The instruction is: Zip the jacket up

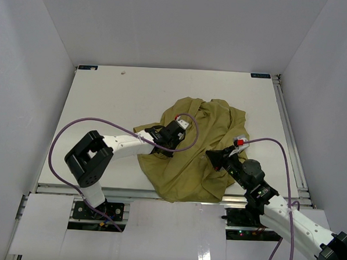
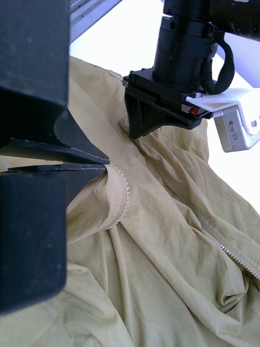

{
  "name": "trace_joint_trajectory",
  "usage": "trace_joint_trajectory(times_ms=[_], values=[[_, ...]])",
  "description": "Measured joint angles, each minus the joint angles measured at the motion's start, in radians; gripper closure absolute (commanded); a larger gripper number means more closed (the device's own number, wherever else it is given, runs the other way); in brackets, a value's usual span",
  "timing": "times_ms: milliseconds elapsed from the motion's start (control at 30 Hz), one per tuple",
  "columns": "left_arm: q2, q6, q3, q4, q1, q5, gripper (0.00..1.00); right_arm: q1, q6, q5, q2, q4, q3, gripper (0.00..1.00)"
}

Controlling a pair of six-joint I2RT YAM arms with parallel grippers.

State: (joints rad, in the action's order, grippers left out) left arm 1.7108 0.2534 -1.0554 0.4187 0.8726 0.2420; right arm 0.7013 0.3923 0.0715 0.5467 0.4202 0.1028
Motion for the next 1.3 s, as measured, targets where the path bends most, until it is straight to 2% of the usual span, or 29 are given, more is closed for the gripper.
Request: trace_joint_trajectory(times_ms=[167, 467, 800, 967, 1300], values=[[0.003, 0.0, 0.0, 0.001, 0.0, 0.011, 0.71, 0.0, 0.0, 0.0, -0.005, 0.0, 0.0, 0.92], [0.007, -0.001, 0.0, 0.008, 0.0, 0.012, 0.61, 0.0, 0.0, 0.0, -0.004, 0.0, 0.0, 0.92], [0.023, -0.001, 0.0, 0.018, 0.0, 0.013, 0.61, 0.0, 0.0, 0.0, -0.004, 0.0, 0.0, 0.92], [0.024, 0.0, 0.0, 0.019, 0.0, 0.013, 0.55, 0.0, 0.0, 0.001, -0.004, 0.0, 0.0, 0.92], [0.024, -0.001, 0.0, 0.023, 0.006, 0.01, 0.56, 0.0, 0.0, 0.003, -0.001, 0.0, 0.0, 0.92]])
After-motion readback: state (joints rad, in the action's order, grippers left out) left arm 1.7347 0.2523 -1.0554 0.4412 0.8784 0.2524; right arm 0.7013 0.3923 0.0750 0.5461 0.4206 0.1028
